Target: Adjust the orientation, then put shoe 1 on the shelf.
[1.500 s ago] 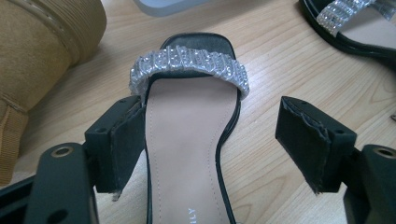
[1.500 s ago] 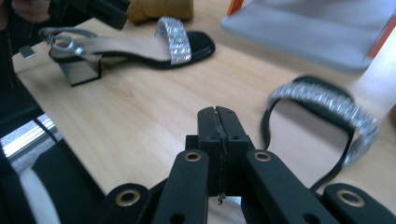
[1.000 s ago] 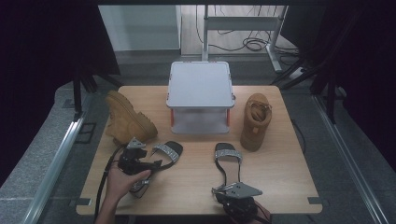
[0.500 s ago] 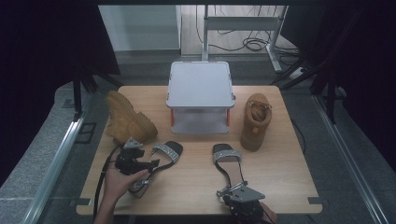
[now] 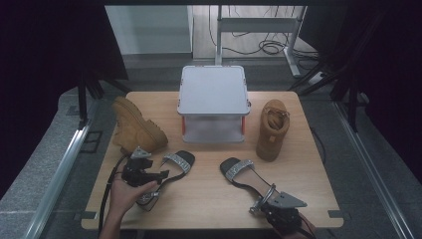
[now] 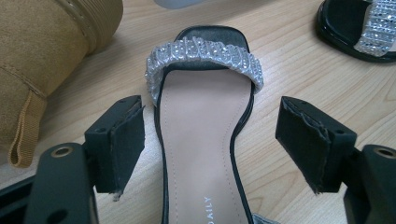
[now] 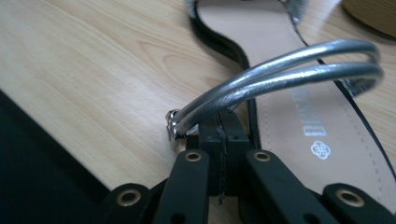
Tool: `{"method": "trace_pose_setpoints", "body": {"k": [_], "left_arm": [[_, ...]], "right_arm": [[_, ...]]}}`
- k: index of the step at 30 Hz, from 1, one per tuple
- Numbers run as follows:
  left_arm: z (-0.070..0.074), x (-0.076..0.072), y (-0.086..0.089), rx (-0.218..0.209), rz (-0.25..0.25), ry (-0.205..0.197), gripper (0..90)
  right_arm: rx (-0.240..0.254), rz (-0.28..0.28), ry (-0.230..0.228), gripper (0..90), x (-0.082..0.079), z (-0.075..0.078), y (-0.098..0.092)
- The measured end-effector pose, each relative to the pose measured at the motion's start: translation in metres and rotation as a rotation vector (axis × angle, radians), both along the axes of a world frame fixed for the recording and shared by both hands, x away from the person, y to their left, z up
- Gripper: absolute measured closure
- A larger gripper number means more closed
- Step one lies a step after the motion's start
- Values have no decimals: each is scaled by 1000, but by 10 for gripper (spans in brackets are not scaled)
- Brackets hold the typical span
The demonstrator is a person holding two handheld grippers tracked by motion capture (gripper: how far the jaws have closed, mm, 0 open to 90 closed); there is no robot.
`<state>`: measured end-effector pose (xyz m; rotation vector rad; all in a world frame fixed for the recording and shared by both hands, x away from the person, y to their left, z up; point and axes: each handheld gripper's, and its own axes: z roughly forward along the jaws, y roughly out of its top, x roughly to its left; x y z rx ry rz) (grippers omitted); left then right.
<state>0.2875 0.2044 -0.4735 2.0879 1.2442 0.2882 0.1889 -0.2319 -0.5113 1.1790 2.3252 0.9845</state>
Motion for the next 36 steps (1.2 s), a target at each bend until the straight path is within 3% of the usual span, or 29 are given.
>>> {"method": "trace_pose_setpoints", "body": {"k": [9, 16, 18, 21, 24, 27, 30, 36], "left_arm": [[1, -1, 2, -2, 2, -1, 244], [5, -6, 4, 1, 6, -10, 246], [9, -9, 5, -18, -1, -18, 246], [13, -11, 3, -18, -9, -23, 246], [14, -9, 1, -30, -29, -21, 248], [14, -8, 0, -39, -36, -19, 250], [13, -6, -2, -21, -34, -16, 255], [17, -6, 1, 4, -31, -10, 256]], "right_arm": [[43, 21, 7, 899, -3, 7, -10], [100, 8, -43, 899, -10, 33, -25], [111, 1, -62, 898, -9, 41, -26], [109, 14, -91, 824, 0, 50, -20], [112, 30, -85, 821, 15, 55, -15], [106, 37, -69, 775, 34, 56, -14], [96, 49, -43, 696, 50, 55, -11], [63, 84, -6, 612, 71, 56, -6]]}}
